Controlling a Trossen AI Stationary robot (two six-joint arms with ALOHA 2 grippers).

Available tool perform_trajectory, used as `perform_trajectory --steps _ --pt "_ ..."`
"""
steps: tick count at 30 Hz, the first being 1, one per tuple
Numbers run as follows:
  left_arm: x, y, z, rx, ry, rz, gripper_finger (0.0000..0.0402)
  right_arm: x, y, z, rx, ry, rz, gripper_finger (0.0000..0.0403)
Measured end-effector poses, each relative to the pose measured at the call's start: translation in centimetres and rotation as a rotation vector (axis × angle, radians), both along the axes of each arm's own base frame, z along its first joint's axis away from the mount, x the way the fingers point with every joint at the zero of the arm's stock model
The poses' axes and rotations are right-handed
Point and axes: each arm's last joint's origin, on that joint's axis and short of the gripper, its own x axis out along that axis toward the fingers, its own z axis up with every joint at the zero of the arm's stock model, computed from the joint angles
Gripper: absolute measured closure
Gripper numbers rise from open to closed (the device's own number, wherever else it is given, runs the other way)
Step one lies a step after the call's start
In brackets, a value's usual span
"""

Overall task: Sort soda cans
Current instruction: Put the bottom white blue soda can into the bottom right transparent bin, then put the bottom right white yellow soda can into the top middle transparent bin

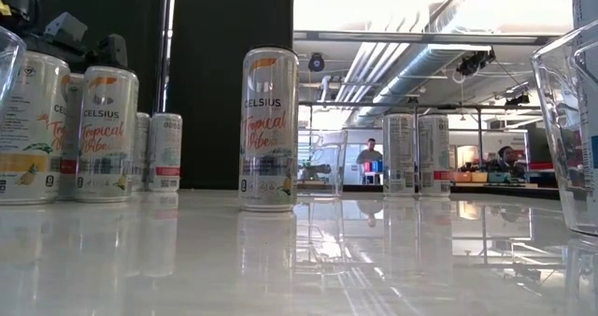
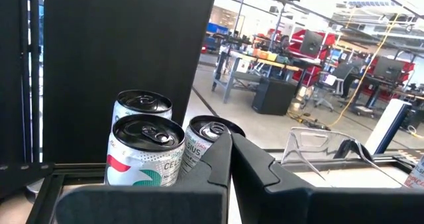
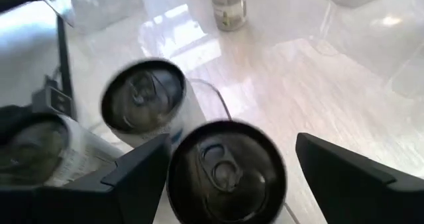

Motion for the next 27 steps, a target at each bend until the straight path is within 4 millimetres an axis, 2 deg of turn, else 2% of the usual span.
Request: perform_trajectory --steps 7,14,17,23,27 --pt "0.0 0.0 0.0 0.0 -0.001 0.0 0.0401 -0.4 -1.3 2.7 -0.018 -0.116 0.067 0.0083" --pt "0.0 0.0 0.1 0.0 -0.011 0.0 0.0401 -0.5 -2.0 5.1 -0.112 -0.263 0.134 0.0083" --pt "0.1 -0.1 0.2 0.0 -0.035 -0.052 0.0401 -0.4 -1.8 5.5 -0.153 -0.303 0.149 0.0083" --pt "0.7 -0.7 1.8 0.181 -0.034 -0.384 0.0401 0.3 -1.5 5.6 -0.301 -0.345 0.148 0.0083" --pt "0.0 -0.7 3.9 0.247 -0.119 -0.354 0.0401 1.7 -1.9 5.1 -0.337 -0.302 0.121 0.0084"
